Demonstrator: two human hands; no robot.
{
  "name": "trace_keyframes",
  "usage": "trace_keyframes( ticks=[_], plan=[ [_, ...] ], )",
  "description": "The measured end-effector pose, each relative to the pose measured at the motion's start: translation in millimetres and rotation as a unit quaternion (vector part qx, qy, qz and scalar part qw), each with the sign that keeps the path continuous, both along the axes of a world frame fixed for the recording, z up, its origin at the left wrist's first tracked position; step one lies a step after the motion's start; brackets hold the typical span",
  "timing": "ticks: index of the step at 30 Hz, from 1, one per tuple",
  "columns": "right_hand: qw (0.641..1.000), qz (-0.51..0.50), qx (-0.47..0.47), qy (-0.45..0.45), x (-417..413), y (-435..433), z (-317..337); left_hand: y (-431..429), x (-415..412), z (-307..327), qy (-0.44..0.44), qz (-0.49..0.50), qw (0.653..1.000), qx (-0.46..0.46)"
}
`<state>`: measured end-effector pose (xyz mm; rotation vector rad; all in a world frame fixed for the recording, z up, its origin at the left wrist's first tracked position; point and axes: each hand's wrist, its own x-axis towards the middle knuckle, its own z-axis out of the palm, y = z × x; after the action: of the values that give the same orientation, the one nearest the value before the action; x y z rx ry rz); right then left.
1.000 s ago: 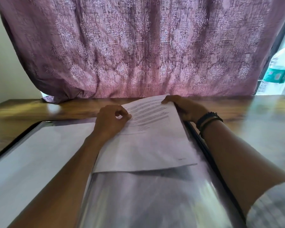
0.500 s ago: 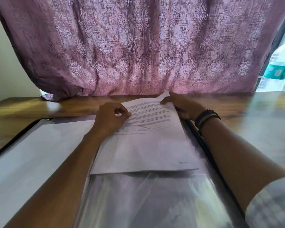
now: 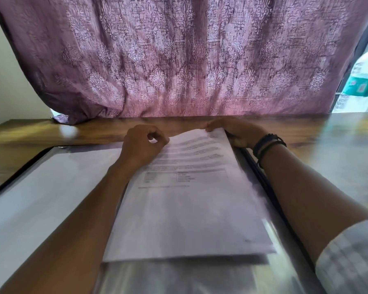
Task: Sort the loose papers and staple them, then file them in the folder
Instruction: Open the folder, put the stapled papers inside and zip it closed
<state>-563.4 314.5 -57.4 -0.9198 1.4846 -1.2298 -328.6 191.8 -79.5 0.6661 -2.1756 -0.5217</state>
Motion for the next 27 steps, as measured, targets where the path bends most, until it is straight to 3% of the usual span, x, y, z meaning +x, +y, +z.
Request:
trace_keyframes(
  ticks=[6,10,13,17,20,22,24,27],
  plan=[
    [0.998,0.039,-0.027,-0.05,5,4,8,1,1,1,0.003,0.008,1.0,-0.001],
    [0.993,0.091,0.015,0.069,9,7,13,4,1,2,0.0,-0.001,1.0,0.012],
    [0.988,0.11,0.01,0.108,16,10,15,6,1,1,-0.009,0.0,1.0,0.01],
    [0.991,0.003,-0.063,0.115,36,25,5,8,3,1,-0.03,0.001,1.0,0.001],
    [0.957,-0.147,-0.098,0.23,47,34,-9,6,6,-3,-0.046,-0.003,0.999,-0.023],
    [0.908,-0.186,-0.048,0.371,64,50,-12,5,10,-5,-0.072,0.027,0.996,-0.038],
    [0.845,-0.165,-0.042,0.507,97,74,-9,8,14,-5,-0.099,0.06,0.992,-0.052],
    [0.85,-0.043,-0.063,0.521,159,117,-7,21,20,-2,-0.104,0.066,0.991,-0.053]
  ],
)
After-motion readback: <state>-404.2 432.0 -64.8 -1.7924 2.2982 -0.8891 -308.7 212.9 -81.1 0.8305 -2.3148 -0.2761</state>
